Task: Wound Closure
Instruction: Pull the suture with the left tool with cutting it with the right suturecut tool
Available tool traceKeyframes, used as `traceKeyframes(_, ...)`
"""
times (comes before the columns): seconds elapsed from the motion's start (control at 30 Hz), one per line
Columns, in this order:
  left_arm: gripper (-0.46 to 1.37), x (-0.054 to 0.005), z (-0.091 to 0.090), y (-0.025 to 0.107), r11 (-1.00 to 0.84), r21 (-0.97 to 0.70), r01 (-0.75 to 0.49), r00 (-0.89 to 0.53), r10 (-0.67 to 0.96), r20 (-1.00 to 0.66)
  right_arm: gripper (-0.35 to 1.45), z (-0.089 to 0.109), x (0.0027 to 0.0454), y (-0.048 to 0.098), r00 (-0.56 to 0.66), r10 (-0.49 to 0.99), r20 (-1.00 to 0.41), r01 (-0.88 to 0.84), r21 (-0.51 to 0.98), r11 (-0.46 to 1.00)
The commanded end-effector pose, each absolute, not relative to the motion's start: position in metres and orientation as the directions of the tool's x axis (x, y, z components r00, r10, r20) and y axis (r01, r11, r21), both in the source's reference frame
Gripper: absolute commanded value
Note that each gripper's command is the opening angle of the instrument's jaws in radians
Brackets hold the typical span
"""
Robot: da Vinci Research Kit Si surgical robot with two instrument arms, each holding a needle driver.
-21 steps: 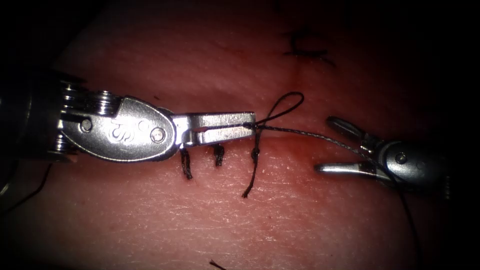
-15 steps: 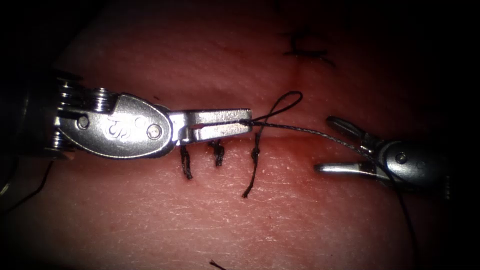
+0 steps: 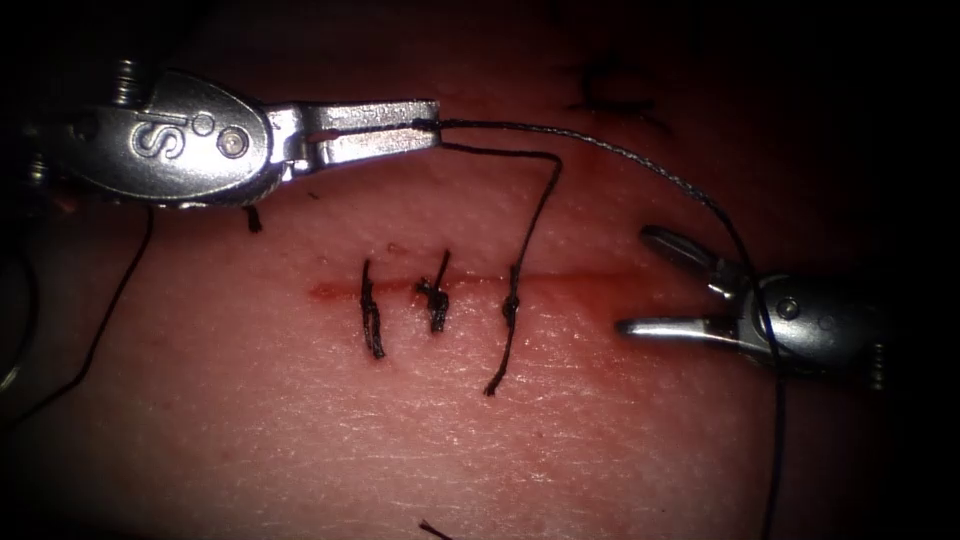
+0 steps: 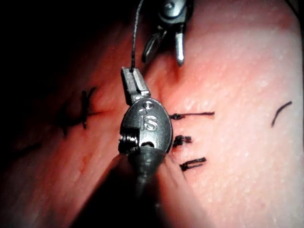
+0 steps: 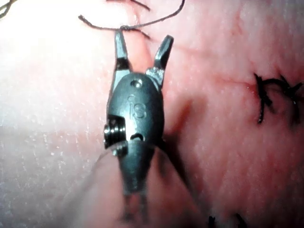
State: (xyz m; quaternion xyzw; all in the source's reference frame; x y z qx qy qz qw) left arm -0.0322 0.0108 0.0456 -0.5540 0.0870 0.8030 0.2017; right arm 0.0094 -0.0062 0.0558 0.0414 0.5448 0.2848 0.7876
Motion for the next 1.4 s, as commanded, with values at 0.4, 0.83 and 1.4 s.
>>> traceKeyframes(0.4,-0.35,-0.0312,0.043,0.014,-0.907,-0.06,-0.417,-0.327,0.211,-0.921,1.12,0.057,0.0147,-0.005,0.281,0.569,-0.773,-0.432,0.427,0.794)
traceKeyframes(0.83,-0.35,-0.0306,0.042,0.015,-0.907,-0.05,-0.418,-0.329,0.203,-0.923,1.19,0.059,0.0194,-0.005,0.3,0.563,-0.77,-0.406,0.431,0.806)
traceKeyframes(1.4,-0.35,-0.0306,0.042,0.015,-0.908,-0.046,-0.417,-0.331,0.199,-0.922,1.22,0.061,0.0231,-0.007,0.338,0.513,-0.789,-0.356,0.397,0.846)
